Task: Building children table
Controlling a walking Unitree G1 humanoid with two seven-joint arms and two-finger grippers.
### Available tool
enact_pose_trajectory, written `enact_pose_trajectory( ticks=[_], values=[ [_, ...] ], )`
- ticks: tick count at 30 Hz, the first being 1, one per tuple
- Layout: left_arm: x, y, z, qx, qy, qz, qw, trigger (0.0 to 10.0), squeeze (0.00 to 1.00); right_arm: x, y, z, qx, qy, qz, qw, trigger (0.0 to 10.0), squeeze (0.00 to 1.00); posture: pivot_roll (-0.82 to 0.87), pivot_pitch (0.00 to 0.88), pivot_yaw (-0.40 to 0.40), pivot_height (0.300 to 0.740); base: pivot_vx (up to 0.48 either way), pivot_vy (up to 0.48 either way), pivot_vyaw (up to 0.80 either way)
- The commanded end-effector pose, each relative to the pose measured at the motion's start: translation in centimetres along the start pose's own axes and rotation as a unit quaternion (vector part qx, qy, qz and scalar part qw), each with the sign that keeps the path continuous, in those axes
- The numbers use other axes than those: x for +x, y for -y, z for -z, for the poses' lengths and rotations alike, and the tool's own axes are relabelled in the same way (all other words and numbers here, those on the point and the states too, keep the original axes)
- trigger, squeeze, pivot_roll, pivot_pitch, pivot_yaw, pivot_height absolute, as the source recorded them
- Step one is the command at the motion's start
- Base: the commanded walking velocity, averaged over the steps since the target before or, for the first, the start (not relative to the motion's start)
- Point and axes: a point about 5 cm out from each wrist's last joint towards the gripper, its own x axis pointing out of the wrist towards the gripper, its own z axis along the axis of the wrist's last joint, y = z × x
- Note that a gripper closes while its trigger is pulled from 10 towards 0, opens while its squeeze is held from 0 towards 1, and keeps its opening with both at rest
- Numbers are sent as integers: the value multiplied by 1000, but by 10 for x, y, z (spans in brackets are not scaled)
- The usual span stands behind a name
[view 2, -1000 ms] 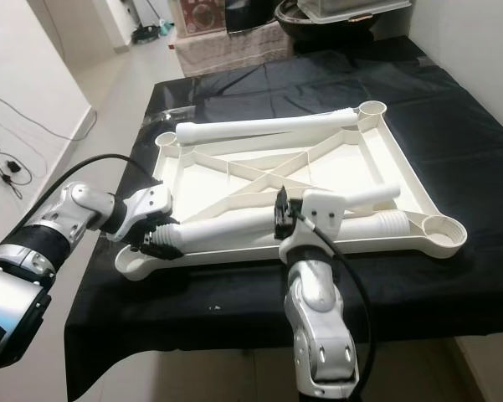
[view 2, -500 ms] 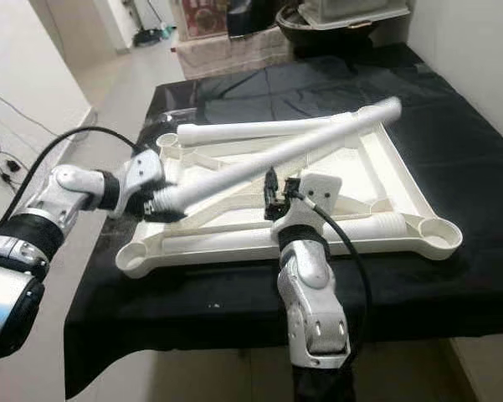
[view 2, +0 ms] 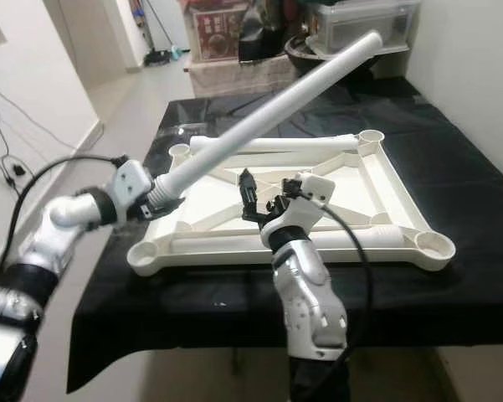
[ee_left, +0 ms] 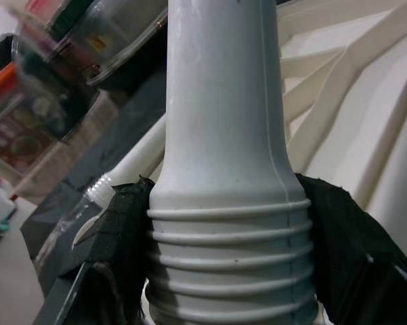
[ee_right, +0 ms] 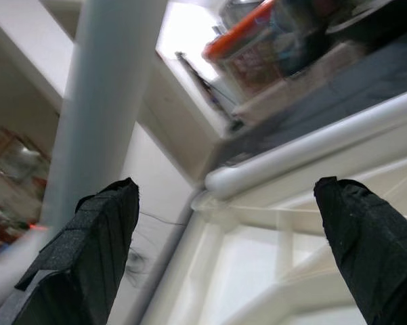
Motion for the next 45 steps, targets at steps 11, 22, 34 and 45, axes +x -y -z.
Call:
enact_pose_trajectory(
  ticks=[11,22,34,45],
  values=[
    [-11,40,-6,-15,25,-40,999,10000,0,10,-30,-5,121,-5,-126,985,10000,0,63,0,14,740,0,0,0],
    [-16,51,-12,-21,17,-54,998,10000,0,8,-44,-3,117,-32,-188,975,10000,0,59,0,9,740,0,0,0],
    [-13,83,-20,-43,24,-20,999,10000,0,8,-49,15,102,-61,-198,973,10000,0,61,0,6,740,0,0,0],
    [-19,113,-29,-51,28,29,998,10000,0,9,-43,18,90,-77,-206,971,10000,0,61,0,2,740,0,0,0]
  ],
)
